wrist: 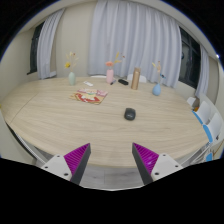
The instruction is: Arrange mouse
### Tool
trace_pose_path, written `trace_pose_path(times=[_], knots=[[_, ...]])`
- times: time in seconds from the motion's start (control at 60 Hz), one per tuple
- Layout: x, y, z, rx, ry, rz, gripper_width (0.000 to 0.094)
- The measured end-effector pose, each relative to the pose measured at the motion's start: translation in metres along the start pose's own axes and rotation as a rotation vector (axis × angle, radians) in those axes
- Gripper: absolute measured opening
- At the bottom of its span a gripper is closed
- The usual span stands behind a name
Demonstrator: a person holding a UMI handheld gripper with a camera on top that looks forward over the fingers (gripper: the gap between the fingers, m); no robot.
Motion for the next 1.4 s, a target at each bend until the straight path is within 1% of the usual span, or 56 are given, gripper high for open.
trace_pose_path(times=[0.15, 0.417, 0.633, 0.967, 1.2, 1.267, 1.4], knots=[[-0.008, -0.037, -0.016, -0.05, 0.01, -0.04, 0.0858], [-0.006, -0.065, -0.072, -0.051, 0.015, -0.061, 0.0859], [0.009, -0.075, -0.137, -0.017, 0.026, -0.06, 0.0858], [0.037, -0.091, -0.23, 0.007, 0.04, -0.057, 0.0857], [0.055, -0.094, -0.281, 0.035, 0.053, -0.062, 0.0855], [0.061, -0.095, -0.294, 0.041, 0.056, -0.068, 0.082], [0.073, -0.1, -0.313, 0.037, 0.055, -0.082, 0.0674]])
Point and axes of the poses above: the point between the fingertips, and its own axes, seen from behind it with the camera up: y to the left, x up, z backward, against the way the camera looks, the point moved 2 cm from there along z, backward, against the way the camera looks, and after that the axes turned 6 degrees about z, right-handed, at the moved point
